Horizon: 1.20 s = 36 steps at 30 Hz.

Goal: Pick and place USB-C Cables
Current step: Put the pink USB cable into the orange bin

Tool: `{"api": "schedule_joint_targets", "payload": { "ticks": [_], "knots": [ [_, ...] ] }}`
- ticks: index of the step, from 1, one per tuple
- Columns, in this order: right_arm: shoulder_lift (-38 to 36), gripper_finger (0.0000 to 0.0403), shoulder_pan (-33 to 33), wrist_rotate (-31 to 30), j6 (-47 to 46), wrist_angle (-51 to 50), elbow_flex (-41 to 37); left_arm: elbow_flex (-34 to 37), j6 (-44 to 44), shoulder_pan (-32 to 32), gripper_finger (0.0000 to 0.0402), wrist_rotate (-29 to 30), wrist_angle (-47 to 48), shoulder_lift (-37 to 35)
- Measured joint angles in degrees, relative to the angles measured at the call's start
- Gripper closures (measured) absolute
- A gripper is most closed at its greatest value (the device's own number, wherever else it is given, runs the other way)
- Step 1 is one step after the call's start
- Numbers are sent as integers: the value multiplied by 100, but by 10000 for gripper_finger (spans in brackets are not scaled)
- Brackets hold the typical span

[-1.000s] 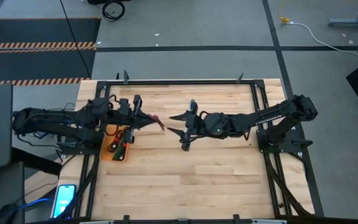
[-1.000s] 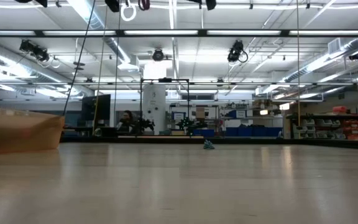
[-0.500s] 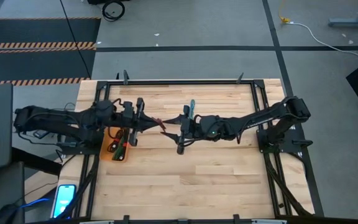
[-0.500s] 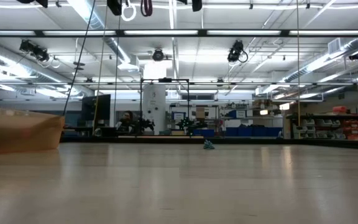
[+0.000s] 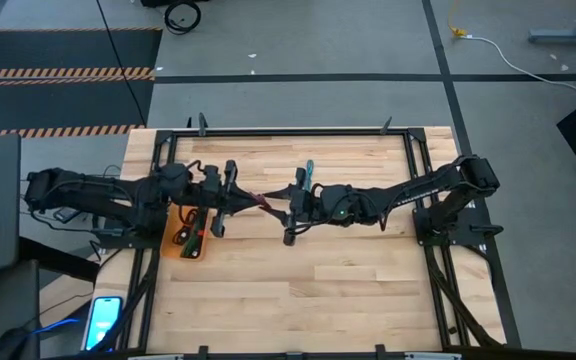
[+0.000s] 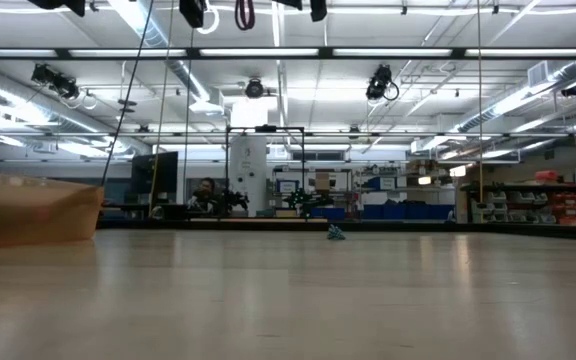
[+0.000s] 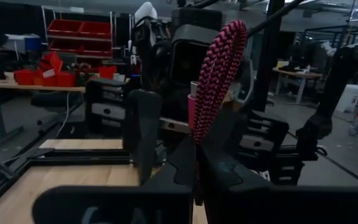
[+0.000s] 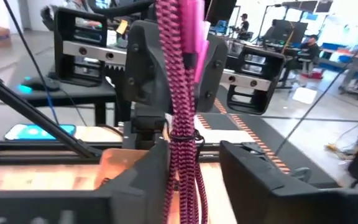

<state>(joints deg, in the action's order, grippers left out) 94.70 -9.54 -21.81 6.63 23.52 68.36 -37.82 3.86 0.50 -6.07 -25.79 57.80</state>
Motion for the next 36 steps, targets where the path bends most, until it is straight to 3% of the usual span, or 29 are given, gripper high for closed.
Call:
{"api": "schedule_joint_targets", "payload": {
  "ticks": [5,6,13,18,26,31,33,36],
  "knots": [
    [0,374,-37,-96,306,-49,0,0,-7,158,388,55,38,0],
    [0,382,-43,-94,374,-52,0,0,-7,174,388,64,54,0],
    [0,383,-99,-227,407,-43,0,-4,24,192,365,-14,123,-4],
    [0,383,-110,-212,407,-42,-2,-4,7,192,333,-406,159,-15],
    [-15,383,-98,-260,464,-52,-2,-7,-43,192,248,-562,202,-32],
    [-58,383,-58,-336,394,145,0,4,-380,218,205,-824,815,-448],
    [-61,383,13,-66,157,178,7,10,-496,218,200,-789,932,-797],
    [-50,383,216,850,-514,240,4,0,-635,202,201,-547,1193,-1357]
  ]
}}
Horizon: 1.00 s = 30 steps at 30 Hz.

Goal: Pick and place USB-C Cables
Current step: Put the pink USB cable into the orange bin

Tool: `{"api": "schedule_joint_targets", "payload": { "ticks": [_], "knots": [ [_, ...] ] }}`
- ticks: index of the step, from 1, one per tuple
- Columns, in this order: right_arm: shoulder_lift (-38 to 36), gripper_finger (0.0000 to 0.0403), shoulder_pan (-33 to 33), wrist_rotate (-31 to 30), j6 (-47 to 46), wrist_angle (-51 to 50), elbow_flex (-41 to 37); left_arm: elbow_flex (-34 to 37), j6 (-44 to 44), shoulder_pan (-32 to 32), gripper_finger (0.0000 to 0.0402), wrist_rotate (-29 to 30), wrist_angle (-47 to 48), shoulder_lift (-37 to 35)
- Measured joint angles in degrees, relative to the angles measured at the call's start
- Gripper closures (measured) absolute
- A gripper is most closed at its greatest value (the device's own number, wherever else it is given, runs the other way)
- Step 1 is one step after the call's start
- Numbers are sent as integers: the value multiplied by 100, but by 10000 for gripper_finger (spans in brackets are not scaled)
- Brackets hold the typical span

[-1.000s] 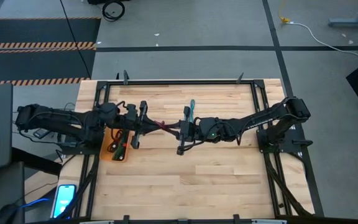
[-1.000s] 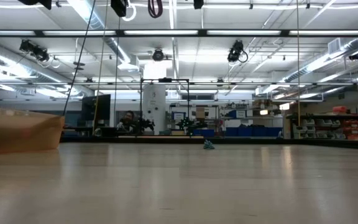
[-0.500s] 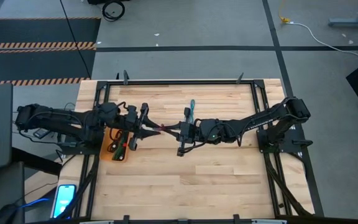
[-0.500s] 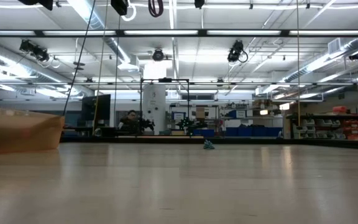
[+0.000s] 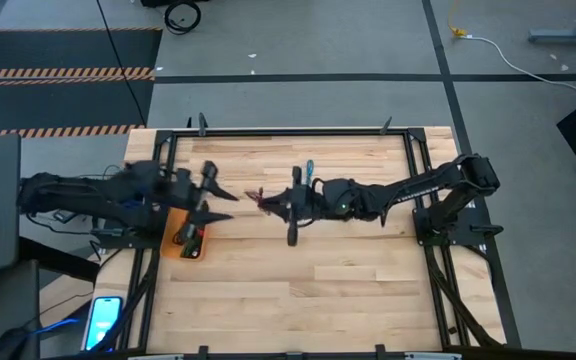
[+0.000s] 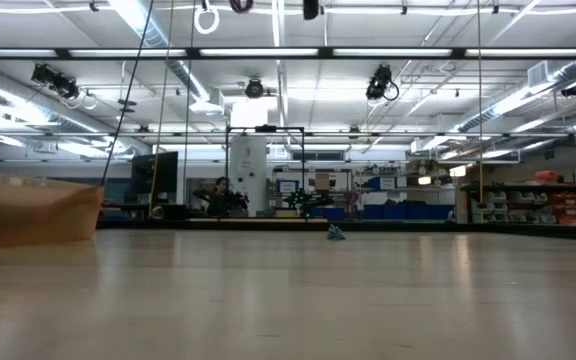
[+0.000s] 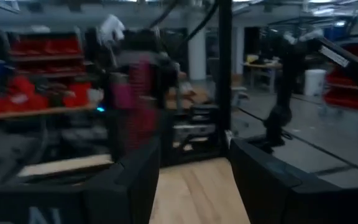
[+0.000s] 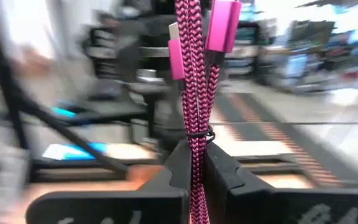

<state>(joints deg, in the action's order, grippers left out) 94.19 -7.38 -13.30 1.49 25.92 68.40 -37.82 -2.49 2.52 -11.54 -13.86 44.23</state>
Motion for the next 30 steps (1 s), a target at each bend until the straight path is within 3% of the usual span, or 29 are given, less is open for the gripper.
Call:
{"api": "schedule_joint_targets", "payload": {
  "ticks": [7,14,21,30],
  "knots": [
    [131,383,598,1329,-1490,105,-2,0,-448,2,220,276,826,-1030],
    [440,383,964,2330,-2292,800,27,0,-695,0,230,274,962,-1215],
    [873,383,919,2499,-1708,314,1027,0,-543,0,230,283,865,-1216],
    [2037,383,781,2948,-363,-2278,3380,-497,-252,0,230,357,1219,-1621]
  ]
}}
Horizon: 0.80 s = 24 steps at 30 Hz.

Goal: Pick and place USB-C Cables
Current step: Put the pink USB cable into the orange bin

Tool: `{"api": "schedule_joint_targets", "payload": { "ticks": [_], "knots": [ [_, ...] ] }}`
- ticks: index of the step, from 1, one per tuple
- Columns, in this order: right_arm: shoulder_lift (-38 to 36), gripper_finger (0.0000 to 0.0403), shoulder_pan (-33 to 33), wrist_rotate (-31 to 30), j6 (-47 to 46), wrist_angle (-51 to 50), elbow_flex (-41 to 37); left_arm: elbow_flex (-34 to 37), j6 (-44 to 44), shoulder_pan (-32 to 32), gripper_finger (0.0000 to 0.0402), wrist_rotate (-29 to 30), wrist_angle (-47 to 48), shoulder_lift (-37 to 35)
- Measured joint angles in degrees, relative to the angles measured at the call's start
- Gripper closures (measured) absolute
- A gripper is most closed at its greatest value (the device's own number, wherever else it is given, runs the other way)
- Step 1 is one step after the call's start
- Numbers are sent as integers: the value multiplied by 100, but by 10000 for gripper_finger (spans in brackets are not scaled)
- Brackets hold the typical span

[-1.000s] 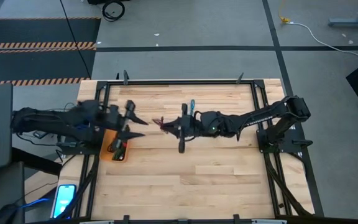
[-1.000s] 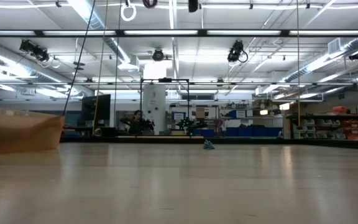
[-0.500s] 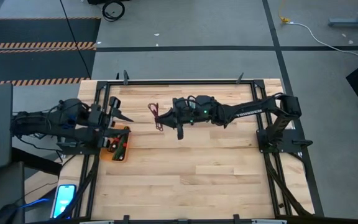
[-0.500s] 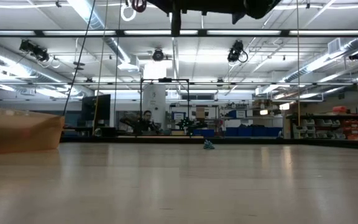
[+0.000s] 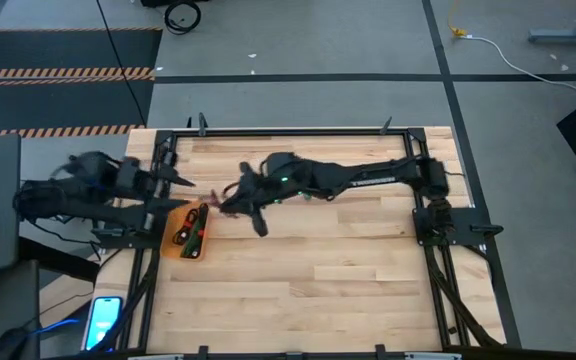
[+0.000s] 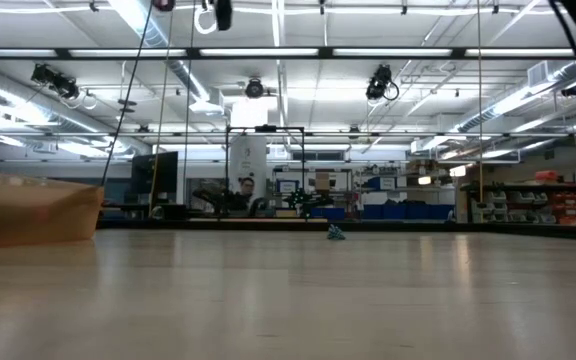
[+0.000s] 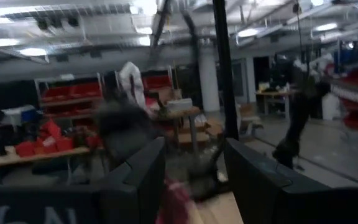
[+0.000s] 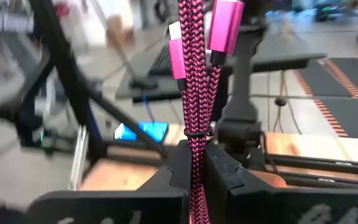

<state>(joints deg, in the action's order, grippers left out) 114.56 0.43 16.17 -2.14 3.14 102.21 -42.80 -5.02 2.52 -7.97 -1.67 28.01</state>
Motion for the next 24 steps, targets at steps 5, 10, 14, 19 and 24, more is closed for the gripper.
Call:
{"api": "schedule_joint_targets", "payload": {
  "ticks": [5,10,14,19,24],
  "knots": [
    [591,383,-111,-168,1440,-711,764,-711,174,0,230,663,895,-119],
    [1144,383,-160,-750,2911,-784,1272,-1039,327,-2,230,1306,1586,-110],
    [1565,383,-111,-805,3475,-815,1742,-1124,548,-3,230,1563,2152,-102],
    [2136,383,-30,-950,4121,-1038,2483,-1127,864,-6,230,1633,2509,-103],
    [2792,383,-68,-1067,4937,-1377,3296,-1127,933,-4,230,1633,2618,-103]
  ]
}}
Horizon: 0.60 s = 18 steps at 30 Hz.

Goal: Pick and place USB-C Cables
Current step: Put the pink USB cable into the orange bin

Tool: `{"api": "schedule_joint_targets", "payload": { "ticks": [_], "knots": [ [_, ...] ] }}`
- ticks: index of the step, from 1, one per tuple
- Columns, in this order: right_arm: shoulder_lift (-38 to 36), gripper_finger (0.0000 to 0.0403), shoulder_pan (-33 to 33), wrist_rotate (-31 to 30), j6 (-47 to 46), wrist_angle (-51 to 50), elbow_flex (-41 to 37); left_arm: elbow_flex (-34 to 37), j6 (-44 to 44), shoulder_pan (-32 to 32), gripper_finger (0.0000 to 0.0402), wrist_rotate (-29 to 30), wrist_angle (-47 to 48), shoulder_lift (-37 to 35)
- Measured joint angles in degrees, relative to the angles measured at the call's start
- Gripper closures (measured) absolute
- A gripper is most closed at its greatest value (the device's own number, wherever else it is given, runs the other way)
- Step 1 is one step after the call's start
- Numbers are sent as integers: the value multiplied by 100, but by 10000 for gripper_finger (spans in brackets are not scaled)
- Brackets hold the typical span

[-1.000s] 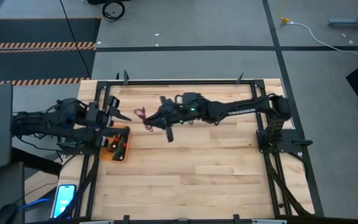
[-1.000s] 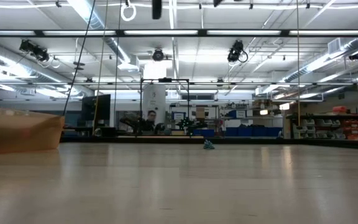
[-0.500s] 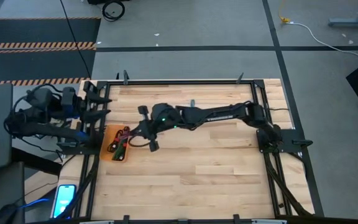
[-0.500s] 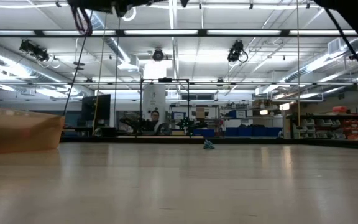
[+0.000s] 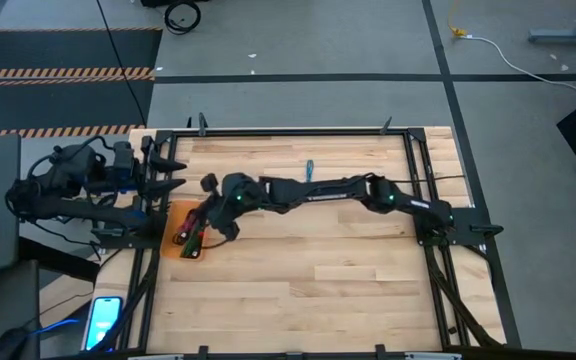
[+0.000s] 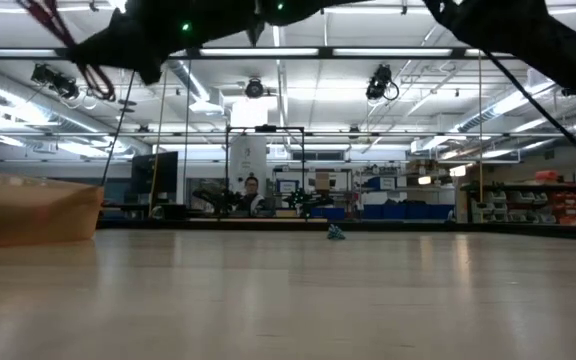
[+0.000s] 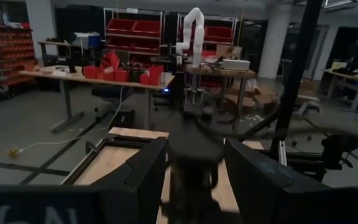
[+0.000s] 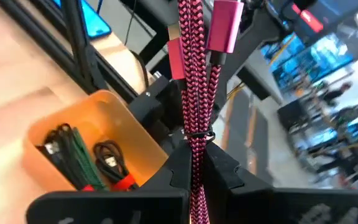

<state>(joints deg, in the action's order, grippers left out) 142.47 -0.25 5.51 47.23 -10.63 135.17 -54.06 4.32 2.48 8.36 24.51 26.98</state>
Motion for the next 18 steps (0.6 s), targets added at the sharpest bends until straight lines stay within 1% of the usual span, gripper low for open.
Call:
{"api": "schedule_joint_targets", "payload": {
  "ticks": [5,7,9,10,12,18],
  "knots": [
    [292,383,-44,-83,965,525,-124,0,4,0,230,0,115,0],
    [378,383,-72,-153,1217,505,-130,0,3,-1,230,-2,120,2],
    [486,383,-87,-137,1473,750,-128,0,35,-1,230,-1,116,-1],
    [508,383,-104,-137,1563,722,-135,0,60,-1,230,-2,126,0],
    [625,383,-131,-130,1697,1119,-133,0,98,0,230,-2,137,0],
    [723,383,-197,-93,1901,1275,-126,0,146,1,230,-3,238,2]
  ]
}}
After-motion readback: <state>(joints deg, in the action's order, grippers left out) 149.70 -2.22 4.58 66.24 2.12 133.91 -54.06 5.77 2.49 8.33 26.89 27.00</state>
